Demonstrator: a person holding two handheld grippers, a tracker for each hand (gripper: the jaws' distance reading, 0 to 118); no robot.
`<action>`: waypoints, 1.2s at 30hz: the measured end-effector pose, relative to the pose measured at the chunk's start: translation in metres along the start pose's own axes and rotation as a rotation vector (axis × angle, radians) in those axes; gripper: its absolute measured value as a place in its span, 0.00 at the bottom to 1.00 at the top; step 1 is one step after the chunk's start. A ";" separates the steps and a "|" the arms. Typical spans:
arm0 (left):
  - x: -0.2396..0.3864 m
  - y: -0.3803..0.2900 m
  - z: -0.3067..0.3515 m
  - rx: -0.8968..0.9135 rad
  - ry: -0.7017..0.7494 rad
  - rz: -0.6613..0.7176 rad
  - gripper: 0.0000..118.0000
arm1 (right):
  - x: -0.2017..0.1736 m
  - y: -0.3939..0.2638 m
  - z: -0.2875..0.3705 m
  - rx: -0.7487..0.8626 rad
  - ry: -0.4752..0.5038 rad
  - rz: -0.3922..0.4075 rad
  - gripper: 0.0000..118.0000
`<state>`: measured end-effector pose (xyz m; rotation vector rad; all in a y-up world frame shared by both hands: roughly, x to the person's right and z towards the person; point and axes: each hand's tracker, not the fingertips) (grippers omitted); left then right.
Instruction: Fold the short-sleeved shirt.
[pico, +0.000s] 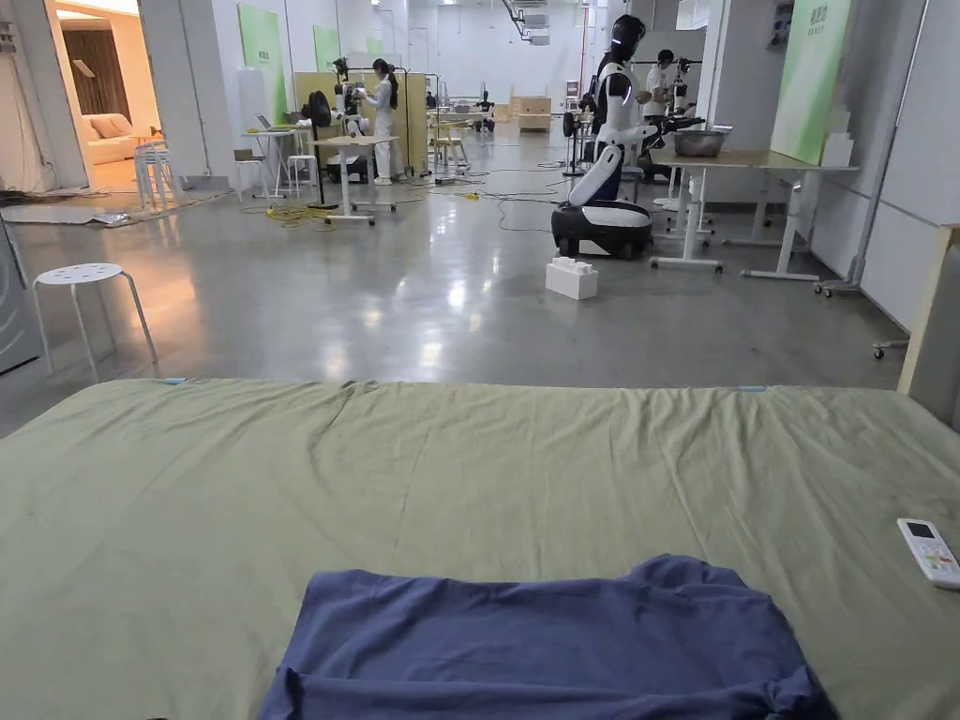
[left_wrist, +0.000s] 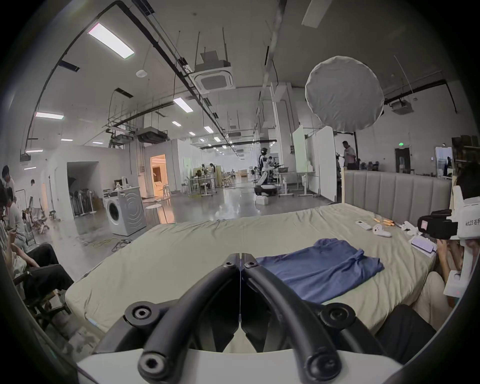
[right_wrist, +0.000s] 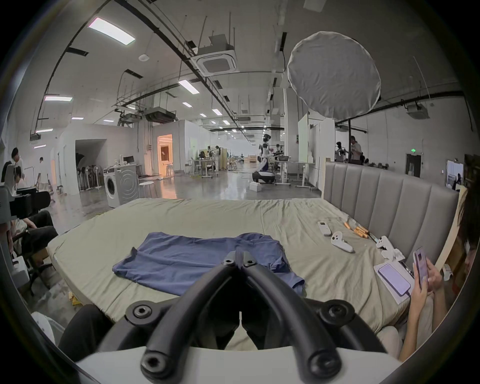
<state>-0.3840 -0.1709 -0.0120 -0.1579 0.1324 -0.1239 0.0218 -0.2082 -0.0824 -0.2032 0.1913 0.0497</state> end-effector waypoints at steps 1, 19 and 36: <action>-0.001 -0.001 -0.001 0.005 -0.006 0.003 0.00 | 0.000 0.001 0.003 0.006 0.003 -0.005 0.00; -0.073 -0.063 -0.131 -0.381 -0.165 0.351 0.23 | 0.010 -0.033 -0.020 -0.114 0.052 -0.096 0.00; -0.063 -0.193 -0.302 -0.772 -0.093 0.334 0.16 | 0.029 -0.058 -0.031 -0.261 -0.047 -0.140 0.00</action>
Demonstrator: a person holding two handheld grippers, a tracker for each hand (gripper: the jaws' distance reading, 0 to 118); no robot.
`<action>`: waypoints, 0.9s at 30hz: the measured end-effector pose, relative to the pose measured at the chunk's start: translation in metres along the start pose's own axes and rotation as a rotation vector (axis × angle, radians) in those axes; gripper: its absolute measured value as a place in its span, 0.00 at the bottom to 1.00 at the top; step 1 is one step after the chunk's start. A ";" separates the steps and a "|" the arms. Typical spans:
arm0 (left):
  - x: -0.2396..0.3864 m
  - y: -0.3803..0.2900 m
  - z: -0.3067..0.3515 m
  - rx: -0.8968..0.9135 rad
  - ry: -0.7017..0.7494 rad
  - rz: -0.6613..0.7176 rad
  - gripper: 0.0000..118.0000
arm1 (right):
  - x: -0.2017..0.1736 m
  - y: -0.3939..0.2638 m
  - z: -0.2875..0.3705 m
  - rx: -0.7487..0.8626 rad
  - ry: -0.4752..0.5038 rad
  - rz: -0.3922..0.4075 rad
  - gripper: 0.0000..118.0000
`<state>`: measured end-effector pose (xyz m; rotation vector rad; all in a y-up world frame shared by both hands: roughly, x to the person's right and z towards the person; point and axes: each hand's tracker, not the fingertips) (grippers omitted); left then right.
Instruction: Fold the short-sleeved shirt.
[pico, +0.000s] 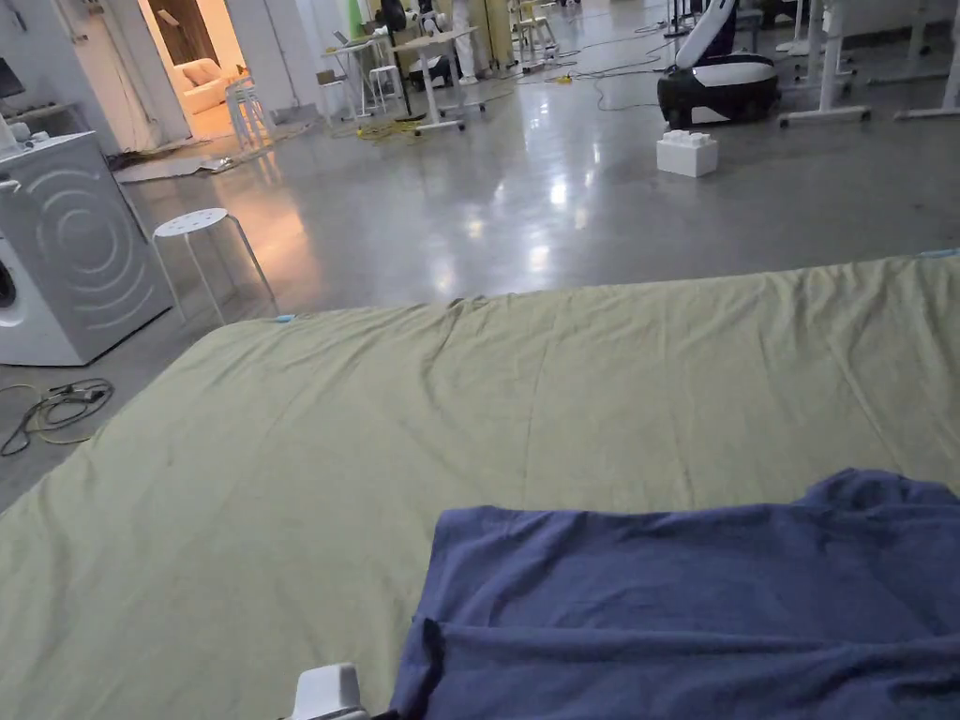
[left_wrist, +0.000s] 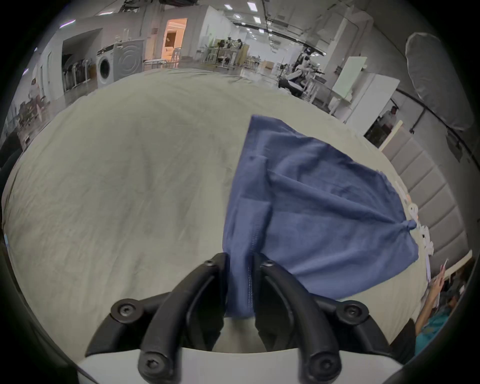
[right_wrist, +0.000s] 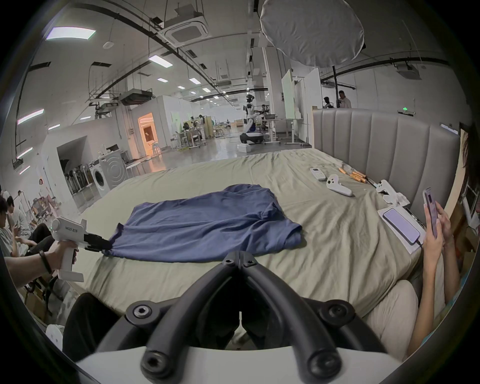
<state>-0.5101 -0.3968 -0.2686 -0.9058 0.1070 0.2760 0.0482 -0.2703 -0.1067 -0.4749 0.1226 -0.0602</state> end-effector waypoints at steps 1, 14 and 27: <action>0.007 -0.001 -0.006 -0.035 0.044 -0.061 0.16 | 0.000 0.000 -0.002 -0.006 -0.006 0.004 0.00; 0.006 0.007 -0.020 -0.112 0.053 -0.072 0.15 | 0.039 0.020 -0.109 -0.104 -0.037 0.015 0.57; 0.018 0.007 -0.017 -0.130 0.072 -0.119 0.15 | 0.102 -0.018 -0.280 -0.369 -0.080 0.021 0.21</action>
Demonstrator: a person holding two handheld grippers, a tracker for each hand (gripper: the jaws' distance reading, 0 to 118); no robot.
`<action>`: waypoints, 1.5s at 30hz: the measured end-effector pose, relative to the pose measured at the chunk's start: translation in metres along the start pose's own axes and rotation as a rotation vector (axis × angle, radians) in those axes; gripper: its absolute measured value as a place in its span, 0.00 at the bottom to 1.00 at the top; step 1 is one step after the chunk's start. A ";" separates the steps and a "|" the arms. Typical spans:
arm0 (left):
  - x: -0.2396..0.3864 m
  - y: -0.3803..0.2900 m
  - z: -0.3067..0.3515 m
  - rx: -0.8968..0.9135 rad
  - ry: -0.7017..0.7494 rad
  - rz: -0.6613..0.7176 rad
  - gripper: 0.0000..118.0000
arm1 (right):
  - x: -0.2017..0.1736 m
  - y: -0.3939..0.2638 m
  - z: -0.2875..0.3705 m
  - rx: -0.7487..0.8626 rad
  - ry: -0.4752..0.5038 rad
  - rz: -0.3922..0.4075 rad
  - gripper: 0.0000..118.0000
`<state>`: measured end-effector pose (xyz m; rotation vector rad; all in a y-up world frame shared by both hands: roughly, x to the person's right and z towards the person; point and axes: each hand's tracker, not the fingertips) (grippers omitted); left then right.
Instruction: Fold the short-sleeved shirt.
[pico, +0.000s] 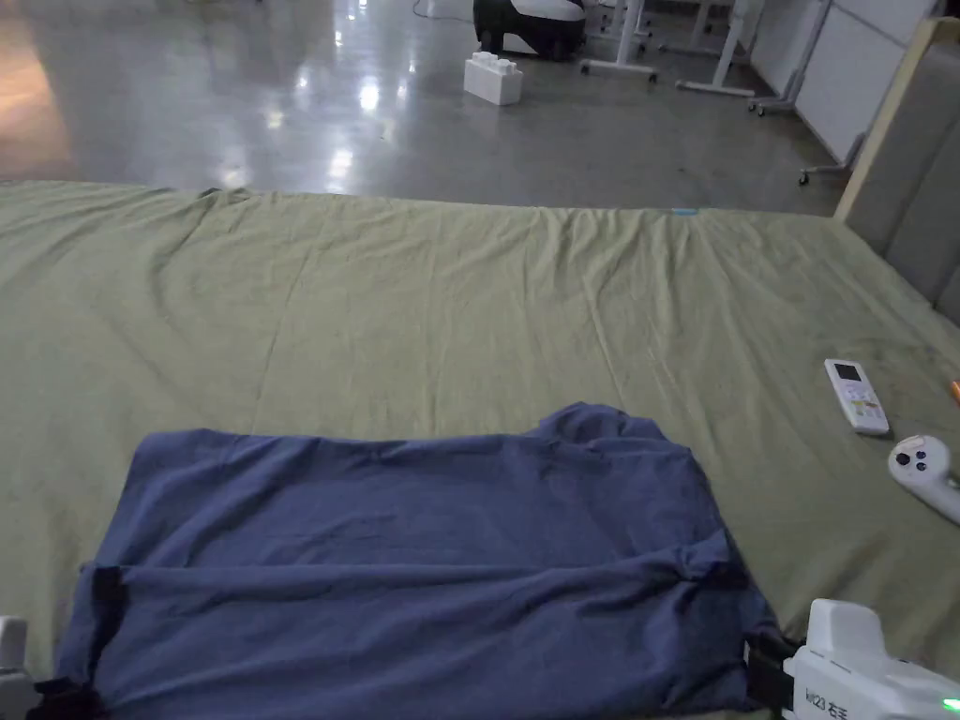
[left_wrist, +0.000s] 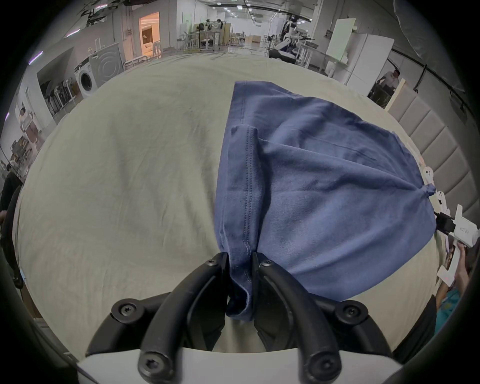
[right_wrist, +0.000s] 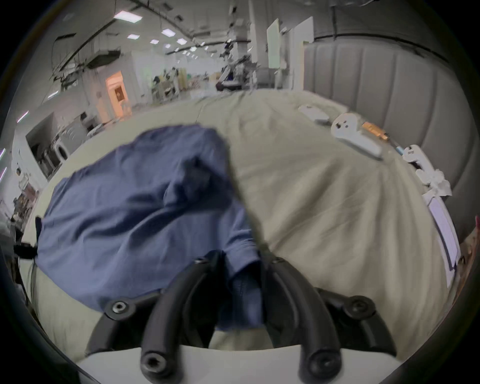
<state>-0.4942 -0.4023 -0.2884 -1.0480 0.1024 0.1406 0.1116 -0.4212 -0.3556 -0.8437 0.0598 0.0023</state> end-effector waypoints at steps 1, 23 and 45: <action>0.002 -0.001 0.001 0.004 0.006 -0.010 0.15 | -0.008 -0.001 0.007 0.061 -0.059 0.047 0.12; -0.051 -0.124 0.127 0.098 -0.127 0.154 0.06 | 0.011 -0.102 0.185 0.076 -0.030 -0.086 0.09; 0.036 -0.139 0.325 0.842 -0.077 -0.083 0.72 | -0.051 -0.070 0.325 0.587 0.097 -0.038 0.68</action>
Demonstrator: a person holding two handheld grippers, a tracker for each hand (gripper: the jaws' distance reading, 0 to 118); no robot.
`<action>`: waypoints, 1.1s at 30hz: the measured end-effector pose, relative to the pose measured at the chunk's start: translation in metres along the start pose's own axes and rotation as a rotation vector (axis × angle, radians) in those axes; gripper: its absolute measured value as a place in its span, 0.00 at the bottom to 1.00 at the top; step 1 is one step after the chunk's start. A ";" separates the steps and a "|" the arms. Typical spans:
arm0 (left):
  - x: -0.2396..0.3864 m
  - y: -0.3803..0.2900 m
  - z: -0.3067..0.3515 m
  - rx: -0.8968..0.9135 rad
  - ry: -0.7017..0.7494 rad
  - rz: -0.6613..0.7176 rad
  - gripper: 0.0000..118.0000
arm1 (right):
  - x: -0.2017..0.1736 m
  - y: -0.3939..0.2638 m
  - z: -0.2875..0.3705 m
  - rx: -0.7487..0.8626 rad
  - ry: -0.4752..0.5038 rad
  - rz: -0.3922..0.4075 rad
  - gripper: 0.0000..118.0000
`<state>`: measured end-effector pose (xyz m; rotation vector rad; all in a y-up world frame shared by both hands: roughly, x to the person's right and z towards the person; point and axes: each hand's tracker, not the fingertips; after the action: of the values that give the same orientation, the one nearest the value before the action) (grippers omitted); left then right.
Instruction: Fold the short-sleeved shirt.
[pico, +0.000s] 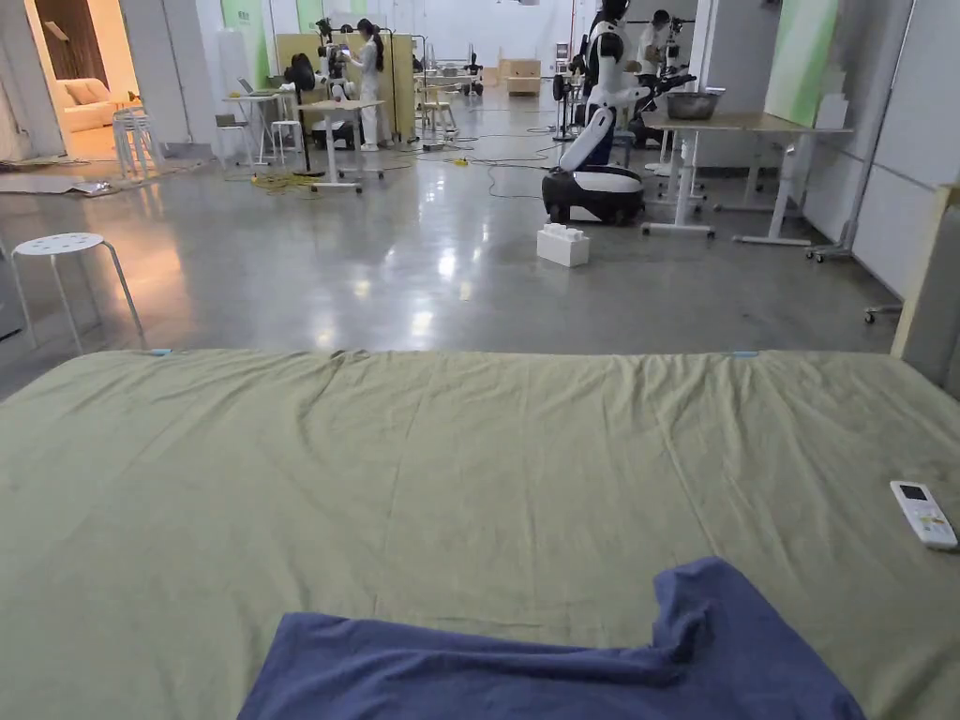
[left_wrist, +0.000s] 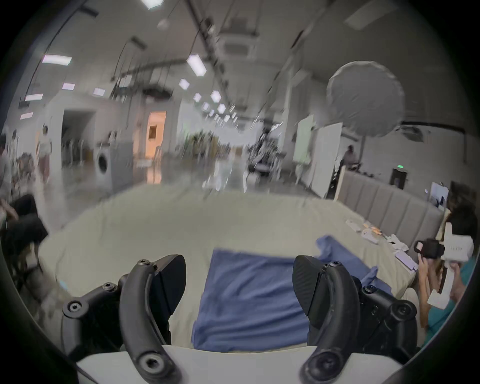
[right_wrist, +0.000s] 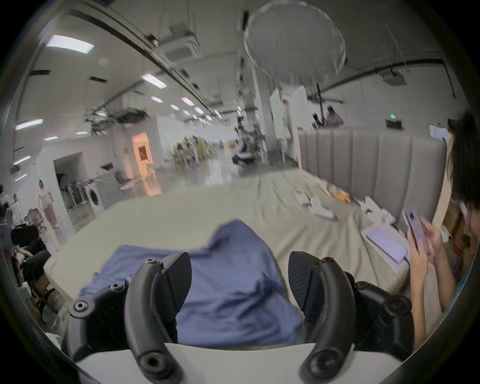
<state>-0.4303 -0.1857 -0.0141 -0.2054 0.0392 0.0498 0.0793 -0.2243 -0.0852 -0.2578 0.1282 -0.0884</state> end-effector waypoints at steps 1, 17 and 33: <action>0.013 0.007 0.009 0.043 -0.009 -0.053 0.72 | -0.010 0.006 0.003 0.025 0.019 0.015 0.68; 0.061 0.005 0.022 0.325 -0.122 0.279 0.01 | -0.077 0.007 0.034 0.079 0.078 0.221 0.00; 0.036 0.014 -0.017 0.301 -0.140 0.347 0.00 | -0.069 0.000 0.016 0.005 0.085 0.187 0.00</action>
<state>-0.3954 -0.1735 -0.0353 0.1084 -0.0572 0.4011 0.0133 -0.2127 -0.0618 -0.2364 0.2358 0.0862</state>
